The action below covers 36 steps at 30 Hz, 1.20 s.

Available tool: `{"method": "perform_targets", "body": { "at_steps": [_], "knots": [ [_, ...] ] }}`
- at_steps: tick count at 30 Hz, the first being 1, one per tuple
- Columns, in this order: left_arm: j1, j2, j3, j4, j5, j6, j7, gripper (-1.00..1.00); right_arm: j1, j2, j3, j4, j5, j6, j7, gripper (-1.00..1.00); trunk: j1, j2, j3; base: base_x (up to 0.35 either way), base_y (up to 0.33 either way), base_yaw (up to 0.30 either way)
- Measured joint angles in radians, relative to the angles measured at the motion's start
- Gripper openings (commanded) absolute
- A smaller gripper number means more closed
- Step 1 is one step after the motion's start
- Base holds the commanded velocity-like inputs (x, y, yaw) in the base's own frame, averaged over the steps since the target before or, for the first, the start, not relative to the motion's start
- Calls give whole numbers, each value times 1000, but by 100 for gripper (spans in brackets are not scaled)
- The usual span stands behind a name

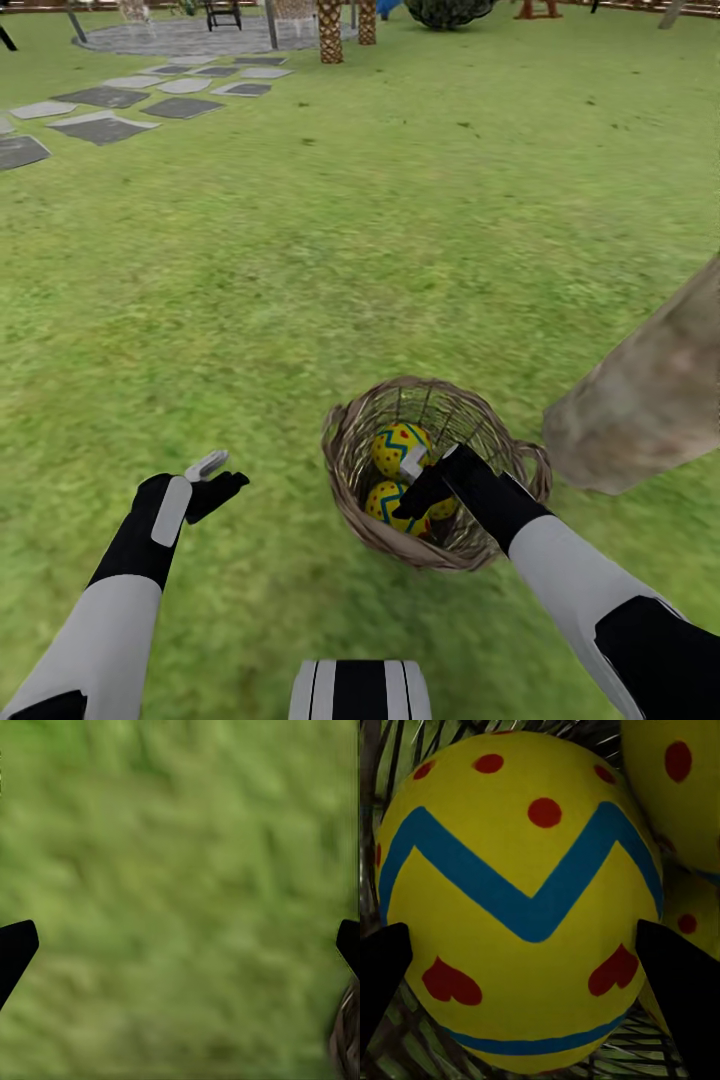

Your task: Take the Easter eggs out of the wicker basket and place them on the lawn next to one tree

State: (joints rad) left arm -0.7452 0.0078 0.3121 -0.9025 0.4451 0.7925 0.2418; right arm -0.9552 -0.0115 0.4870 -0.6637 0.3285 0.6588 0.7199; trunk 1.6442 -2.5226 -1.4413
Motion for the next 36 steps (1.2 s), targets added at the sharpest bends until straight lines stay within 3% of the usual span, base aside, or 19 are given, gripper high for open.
{"method": "perform_targets", "body": {
  "at_steps": [36],
  "knots": [
    [0,-1,1,5,0,0,0,100,0,-3,0,0,2,-2,1,-100,-16,8,139,-53,0,0]
  ]
}}
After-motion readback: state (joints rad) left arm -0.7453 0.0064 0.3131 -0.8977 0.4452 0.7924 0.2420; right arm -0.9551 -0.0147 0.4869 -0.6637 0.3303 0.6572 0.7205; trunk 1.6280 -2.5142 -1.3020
